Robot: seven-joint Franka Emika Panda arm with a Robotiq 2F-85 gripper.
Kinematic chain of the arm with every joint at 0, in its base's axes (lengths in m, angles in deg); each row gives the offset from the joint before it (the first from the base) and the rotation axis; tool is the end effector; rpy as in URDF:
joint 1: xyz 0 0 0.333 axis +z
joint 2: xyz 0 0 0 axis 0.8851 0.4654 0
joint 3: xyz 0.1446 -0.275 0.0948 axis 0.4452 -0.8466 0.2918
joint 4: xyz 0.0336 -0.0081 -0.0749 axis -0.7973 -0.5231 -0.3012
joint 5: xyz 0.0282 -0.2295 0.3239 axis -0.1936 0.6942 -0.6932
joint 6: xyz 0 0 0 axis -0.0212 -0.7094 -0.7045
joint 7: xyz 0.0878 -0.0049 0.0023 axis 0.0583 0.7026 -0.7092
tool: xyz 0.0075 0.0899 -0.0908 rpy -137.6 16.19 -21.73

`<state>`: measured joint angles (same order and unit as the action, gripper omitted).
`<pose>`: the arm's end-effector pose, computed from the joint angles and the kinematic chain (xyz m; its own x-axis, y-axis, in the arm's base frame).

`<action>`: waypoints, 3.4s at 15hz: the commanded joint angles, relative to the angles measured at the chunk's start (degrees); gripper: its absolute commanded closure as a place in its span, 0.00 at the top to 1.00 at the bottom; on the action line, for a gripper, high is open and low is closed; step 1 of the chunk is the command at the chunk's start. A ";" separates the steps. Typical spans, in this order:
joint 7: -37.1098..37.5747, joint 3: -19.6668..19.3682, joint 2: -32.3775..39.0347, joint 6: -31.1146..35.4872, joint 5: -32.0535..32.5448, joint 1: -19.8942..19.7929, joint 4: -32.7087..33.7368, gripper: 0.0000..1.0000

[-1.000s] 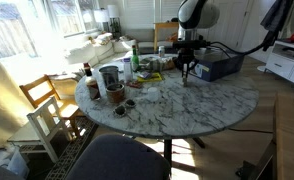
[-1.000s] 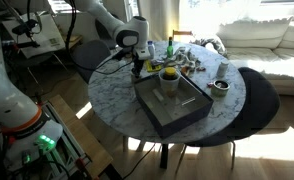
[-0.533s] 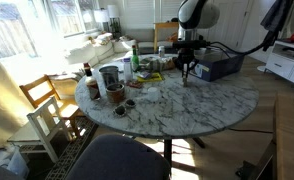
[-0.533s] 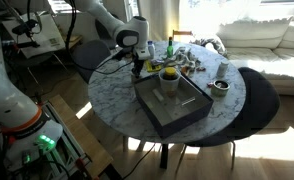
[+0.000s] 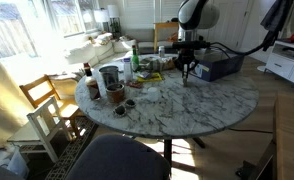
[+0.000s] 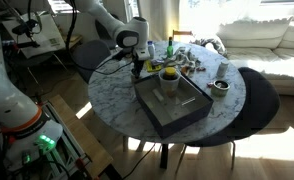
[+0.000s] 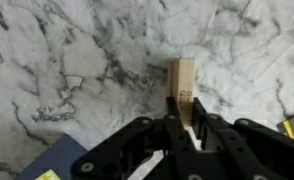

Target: Remove the wooden chip from on top of the small plastic cup and put it on top of the other wooden chip on the right

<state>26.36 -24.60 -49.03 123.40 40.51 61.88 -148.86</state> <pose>0.5739 -0.0630 0.1942 0.3719 -0.9186 -0.1337 -0.9248 -0.3791 0.0321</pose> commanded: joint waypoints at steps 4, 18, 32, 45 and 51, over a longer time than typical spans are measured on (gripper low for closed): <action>1.66 -1.00 0.42 1.37 1.56 1.04 -0.48 0.04; 1.14 -0.73 0.50 1.09 0.86 0.70 -0.30 0.04; -0.89 0.22 -0.53 1.23 -0.05 0.21 -0.81 0.99; -24.48 4.80 -18.24 -1.21 2.35 2.23 -12.07 1.00; -36.43 4.86 -29.08 -4.98 8.00 1.09 -18.07 1.00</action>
<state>-5.88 -19.70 -71.38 119.83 44.52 63.93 -161.94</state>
